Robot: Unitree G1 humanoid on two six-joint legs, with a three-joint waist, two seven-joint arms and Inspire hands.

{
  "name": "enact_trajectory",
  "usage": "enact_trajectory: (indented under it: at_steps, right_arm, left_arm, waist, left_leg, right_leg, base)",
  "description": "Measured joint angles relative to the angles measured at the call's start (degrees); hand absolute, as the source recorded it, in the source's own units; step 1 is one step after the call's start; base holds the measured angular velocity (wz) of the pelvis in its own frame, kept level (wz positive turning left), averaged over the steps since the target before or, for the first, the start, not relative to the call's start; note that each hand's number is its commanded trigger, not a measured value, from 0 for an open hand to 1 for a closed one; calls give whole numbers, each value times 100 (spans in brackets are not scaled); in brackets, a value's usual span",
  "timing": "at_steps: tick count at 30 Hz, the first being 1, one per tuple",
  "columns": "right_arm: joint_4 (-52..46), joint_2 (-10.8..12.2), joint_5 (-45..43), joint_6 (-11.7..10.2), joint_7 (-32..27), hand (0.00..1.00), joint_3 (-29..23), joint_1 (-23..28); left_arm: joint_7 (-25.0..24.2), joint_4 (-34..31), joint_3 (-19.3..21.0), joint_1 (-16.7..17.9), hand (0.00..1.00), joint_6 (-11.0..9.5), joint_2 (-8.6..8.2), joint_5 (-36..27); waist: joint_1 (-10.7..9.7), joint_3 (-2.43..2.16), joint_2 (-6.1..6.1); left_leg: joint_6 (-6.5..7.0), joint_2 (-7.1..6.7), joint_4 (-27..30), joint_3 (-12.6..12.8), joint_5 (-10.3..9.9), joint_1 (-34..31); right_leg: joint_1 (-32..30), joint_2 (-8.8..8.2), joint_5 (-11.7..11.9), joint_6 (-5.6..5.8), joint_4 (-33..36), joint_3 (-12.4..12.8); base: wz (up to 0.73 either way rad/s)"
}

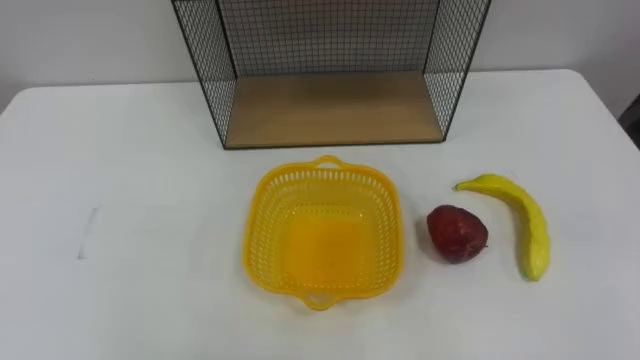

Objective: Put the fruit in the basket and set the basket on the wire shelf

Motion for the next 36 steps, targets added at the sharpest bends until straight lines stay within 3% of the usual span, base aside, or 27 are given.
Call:
enact_trajectory:
  at_steps: [13, 18, 21, 24, 29, 32, 36]
  right_arm:
    - [158, -2, 294, 50, 59, 0, -9, -62]
    - [162, -6, 1176, 79, 30, 0, -41, -41]
    - [161, 1, 1892, 78, 7, 0, -604, -44]
    - [143, -20, 3163, 76, -79, 0, -1256, -14]
    - [-405, -10, 5358, 61, -576, 0, -2721, 3]
    - [-1258, -11, 5771, -79, -981, 0, -3284, 126]
    - [-2009, -41, 5535, -244, -1834, 0, -3917, 121]
  left_arm:
    - [-262, 124, 0, 39, 0, 27, -33, -39]
    - [-242, 115, 15, 91, 0, 59, -32, -47]
    - [-210, 64, 190, 151, 0, 62, -71, -40]
    - [-139, 29, 525, 230, 0, 60, -68, -49]
    - [88, -4, 808, 290, 0, 15, -63, -50]
    - [145, -122, 897, 343, 0, -2, -56, -126]
    - [288, -294, 907, 387, 0, -28, -21, -146]
  waist:
    - [48, 3, -9]
    - [69, -4, -14]
    - [11, -29, -8]
    - [-63, -34, -17]
    - [-372, -36, -29]
    - [-544, -43, -49]
    - [-658, -52, -93]
  left_leg:
    - [41, 8, 48, 72, -25, -3]
    - [47, 1, 44, 85, -28, 32]
    - [49, 11, 5, 147, -29, 66]
    - [54, 12, -1, 153, -26, 91]
    - [64, 19, -17, 214, -28, 111]
    - [70, 3, -24, 223, -31, 138]
    - [85, -1, -78, 296, -21, 149]
  right_leg:
    - [5, -19, -8, 18, 12, 30]
    - [25, -24, -7, 34, 17, 57]
    - [33, -26, -4, 38, 21, 102]
    - [46, -19, -3, 39, 23, 148]
    - [40, -30, -5, 47, 31, 171]
    - [42, -22, -13, 61, 49, 240]
    - [17, -24, -21, 77, 55, 274]
  base:
    - [-1]
    - [-2]
    - [-6]
    - [0]
    - [-4]
    - [-6]
    - [-4]
